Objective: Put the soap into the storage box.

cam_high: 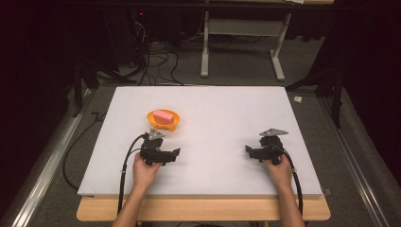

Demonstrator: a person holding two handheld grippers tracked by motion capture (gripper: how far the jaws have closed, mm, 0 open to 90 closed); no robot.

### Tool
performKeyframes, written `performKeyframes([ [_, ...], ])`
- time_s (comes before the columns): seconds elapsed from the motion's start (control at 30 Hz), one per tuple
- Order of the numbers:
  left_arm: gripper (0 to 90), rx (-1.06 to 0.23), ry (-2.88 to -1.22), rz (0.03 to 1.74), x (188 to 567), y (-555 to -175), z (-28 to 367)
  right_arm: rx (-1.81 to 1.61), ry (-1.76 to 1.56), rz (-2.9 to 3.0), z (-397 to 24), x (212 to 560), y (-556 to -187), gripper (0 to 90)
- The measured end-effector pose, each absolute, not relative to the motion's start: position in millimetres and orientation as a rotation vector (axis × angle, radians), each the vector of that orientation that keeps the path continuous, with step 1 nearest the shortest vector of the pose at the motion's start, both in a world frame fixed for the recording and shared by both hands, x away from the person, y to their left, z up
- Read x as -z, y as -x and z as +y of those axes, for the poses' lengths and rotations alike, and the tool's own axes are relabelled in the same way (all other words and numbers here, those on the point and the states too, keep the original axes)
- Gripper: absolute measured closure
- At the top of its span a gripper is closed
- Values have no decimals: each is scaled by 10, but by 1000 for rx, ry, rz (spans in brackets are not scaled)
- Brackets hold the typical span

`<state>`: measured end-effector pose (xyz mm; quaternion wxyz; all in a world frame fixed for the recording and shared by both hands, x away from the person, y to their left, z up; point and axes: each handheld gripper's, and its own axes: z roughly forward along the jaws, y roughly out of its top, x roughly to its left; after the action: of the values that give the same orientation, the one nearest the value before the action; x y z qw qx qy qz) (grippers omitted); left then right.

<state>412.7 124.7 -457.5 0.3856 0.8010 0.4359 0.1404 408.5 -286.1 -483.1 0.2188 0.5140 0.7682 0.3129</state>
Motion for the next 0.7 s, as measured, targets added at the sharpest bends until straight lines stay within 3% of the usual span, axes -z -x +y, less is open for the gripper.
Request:
performKeyframes([
  [0.7, 165, -372, -2065, 1126, 4719, -4202, 1188, -866, -1420, 2125, -2861, 4832, -4086, 172],
])
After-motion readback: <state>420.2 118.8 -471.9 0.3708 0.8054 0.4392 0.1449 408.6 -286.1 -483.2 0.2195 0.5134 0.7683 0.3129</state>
